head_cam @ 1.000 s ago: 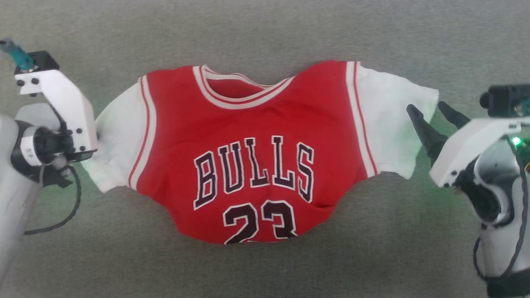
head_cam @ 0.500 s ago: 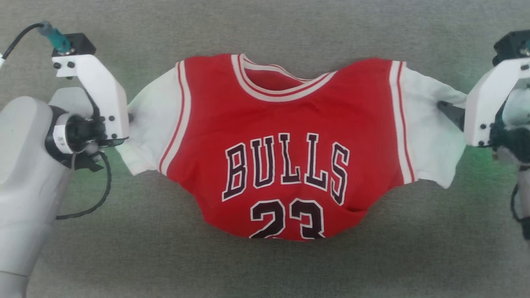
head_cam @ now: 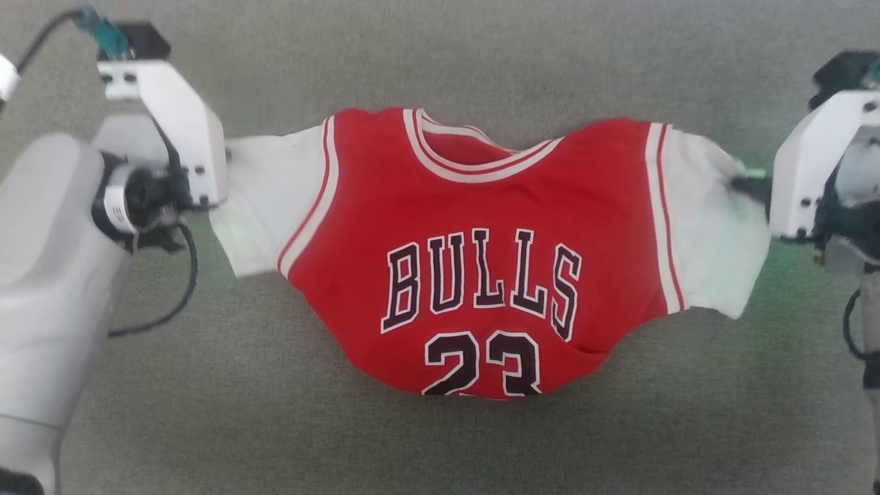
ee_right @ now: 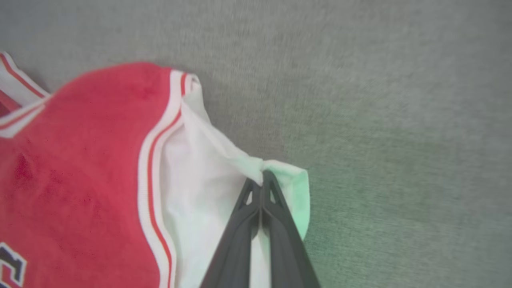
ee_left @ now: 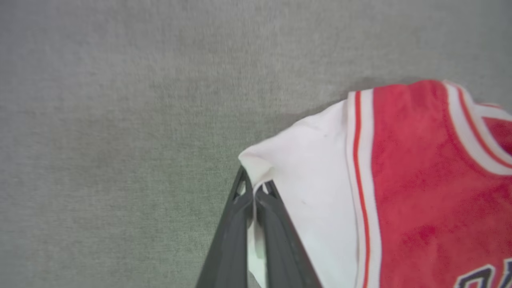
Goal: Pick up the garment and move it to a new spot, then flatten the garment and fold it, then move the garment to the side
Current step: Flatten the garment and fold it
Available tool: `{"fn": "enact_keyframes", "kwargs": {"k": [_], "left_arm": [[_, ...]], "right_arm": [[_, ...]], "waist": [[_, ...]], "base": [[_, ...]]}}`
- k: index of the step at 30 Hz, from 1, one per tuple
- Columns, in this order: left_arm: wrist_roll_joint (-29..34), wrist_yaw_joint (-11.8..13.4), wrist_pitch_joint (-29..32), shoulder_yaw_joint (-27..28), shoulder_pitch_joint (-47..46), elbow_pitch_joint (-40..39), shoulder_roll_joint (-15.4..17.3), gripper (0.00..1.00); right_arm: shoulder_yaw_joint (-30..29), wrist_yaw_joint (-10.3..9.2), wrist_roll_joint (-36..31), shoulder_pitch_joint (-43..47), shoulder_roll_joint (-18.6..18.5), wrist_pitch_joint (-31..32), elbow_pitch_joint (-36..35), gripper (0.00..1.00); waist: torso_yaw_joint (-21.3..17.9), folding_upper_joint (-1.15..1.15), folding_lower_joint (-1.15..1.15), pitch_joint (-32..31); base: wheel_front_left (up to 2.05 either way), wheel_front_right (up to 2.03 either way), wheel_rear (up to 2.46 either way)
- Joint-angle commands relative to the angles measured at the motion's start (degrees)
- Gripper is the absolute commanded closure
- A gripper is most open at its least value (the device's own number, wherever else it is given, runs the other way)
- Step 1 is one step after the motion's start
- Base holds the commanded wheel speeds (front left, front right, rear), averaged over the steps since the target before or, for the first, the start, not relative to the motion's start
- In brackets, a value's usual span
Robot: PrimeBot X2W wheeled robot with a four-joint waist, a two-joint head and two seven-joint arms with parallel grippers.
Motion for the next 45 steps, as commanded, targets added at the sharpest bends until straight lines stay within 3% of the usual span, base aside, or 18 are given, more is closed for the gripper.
{"fn": "enact_keyframes", "kwargs": {"k": [1, 11, 26, 36, 45], "left_arm": [[0.6, -0.4, -0.9, 0.1, -1.8, -0.2, 0.0, 1.0], [3.2, -2.8, -3.1, -0.2, -10.5, -2.1, 1.1, 1.0], [4.6, -4.3, -7.1, 1.9, -22.1, -0.9, 1.6, 1.0], [5.1, -5.6, -10.2, 2.2, -25.1, -0.9, 0.9, 1.0], [7.1, -7.8, -21.0, 2.8, -28.5, 1.5, -0.6, 1.0]], "right_arm": [[-0.6, -0.02, 0.4, -1.3, 0.1, -0.7, -0.6, 1.0], [-1.3, -0.02, -0.8, -6.6, 1.4, -5.6, -2.2, 1.0], [1.0, -0.02, -3.0, -18.7, 3.1, -12.1, 0.2, 1.0], [1.8, -0.02, -3.3, -23.1, 3.1, -16.0, 2.4, 1.0], [3.7, -0.02, -6.7, -29.4, 1.6, -29.3, 9.2, 1.0]], "waist": [[-0.3, 0.0, 0.0, -1.7], [-1.9, 0.0, 0.0, -10.5], [-4.2, 0.0, 0.0, -20.9], [-4.6, 0.0, 0.0, -21.5], [-4.7, 0.0, 0.0, -13.8]], "base": [[0.0, 0.0, 0.0], [0.0, 0.0, 0.0], [0.0, 0.0, 0.0], [0.0, 0.0, 0.0], [0.0, 0.0, 0.0]]}}
